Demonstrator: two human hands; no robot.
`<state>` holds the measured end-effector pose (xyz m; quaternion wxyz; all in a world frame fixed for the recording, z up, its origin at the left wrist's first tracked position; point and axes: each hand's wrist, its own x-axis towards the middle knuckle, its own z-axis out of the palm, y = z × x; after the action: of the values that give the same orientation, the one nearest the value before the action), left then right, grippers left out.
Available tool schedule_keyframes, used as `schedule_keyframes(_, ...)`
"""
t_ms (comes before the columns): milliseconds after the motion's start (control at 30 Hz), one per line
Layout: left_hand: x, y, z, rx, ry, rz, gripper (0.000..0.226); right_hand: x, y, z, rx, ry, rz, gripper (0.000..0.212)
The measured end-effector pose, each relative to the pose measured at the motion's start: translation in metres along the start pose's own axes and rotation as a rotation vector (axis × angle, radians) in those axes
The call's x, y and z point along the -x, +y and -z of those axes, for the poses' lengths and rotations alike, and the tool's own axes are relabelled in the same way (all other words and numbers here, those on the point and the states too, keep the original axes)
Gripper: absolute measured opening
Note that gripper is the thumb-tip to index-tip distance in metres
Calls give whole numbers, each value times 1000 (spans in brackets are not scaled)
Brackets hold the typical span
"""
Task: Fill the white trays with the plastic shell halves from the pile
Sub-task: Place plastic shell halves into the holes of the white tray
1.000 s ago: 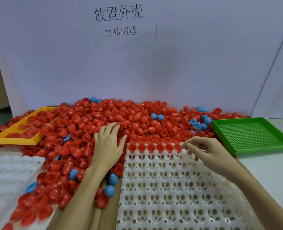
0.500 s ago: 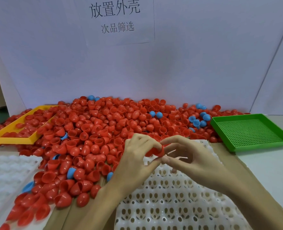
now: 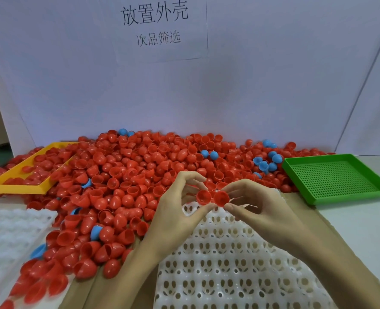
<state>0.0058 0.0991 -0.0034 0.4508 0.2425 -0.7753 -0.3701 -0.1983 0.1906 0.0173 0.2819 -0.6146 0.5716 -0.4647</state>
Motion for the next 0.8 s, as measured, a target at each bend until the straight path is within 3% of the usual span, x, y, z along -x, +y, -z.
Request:
schedule_keyframes(100,0,0,-1,1,14,-5,50,2,-1,-1,20,-16,33,34)
schedule_keyframes(200,0,1,-2,50,9,7,46,3,-1,-4,41,-18,62,28)
schedule_keyframes(433,3,-3,-10,94,-47,63,14,4,-2,-2,-32,-176,35,25)
schedule_keyframes(633,5,-3,-15,168,-50,100,32,0,4,2,-17,-135,-36,18)
schedule_keyframes(800,9,-7,-25,111,-15,129,25,0,6,8,54,-135,-21,15)
